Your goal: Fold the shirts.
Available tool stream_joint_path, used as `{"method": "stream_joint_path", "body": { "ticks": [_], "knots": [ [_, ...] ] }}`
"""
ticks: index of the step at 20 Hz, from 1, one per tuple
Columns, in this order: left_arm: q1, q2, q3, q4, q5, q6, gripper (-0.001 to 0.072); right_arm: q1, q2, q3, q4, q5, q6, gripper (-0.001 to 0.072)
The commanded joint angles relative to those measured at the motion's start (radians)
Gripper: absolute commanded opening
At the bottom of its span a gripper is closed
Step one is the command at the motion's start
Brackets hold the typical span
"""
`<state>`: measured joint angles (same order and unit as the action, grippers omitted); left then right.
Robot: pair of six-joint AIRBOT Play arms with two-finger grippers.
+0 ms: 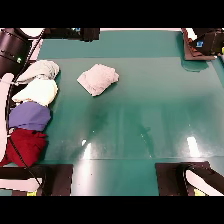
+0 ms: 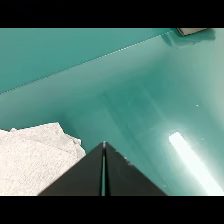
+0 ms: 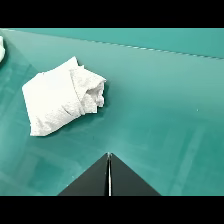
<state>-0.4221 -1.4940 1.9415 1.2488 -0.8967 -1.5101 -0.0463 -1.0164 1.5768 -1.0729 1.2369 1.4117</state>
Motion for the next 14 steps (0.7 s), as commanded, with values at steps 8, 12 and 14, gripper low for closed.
{"method": "stream_joint_path", "body": {
  "ticks": [8, 12, 14],
  "knots": [
    [0.000, 0.000, 0.000, 0.000, 0.000, 0.000, 0.0023, 0.000, 0.000, 0.000, 0.000, 0.000, 0.000, 0.0015],
    [0.000, 0.000, 0.000, -0.004, 0.001, -0.002, 0.0023, 0.000, 0.000, 0.000, 0.000, 0.000, 0.000, 0.0015],
    [0.000, -0.007, 0.000, 0.008, 0.025, 0.001, 0.0026, 0.000, 0.000, 0.000, 0.000, 0.000, 0.000, 0.0015]
  ]
}}
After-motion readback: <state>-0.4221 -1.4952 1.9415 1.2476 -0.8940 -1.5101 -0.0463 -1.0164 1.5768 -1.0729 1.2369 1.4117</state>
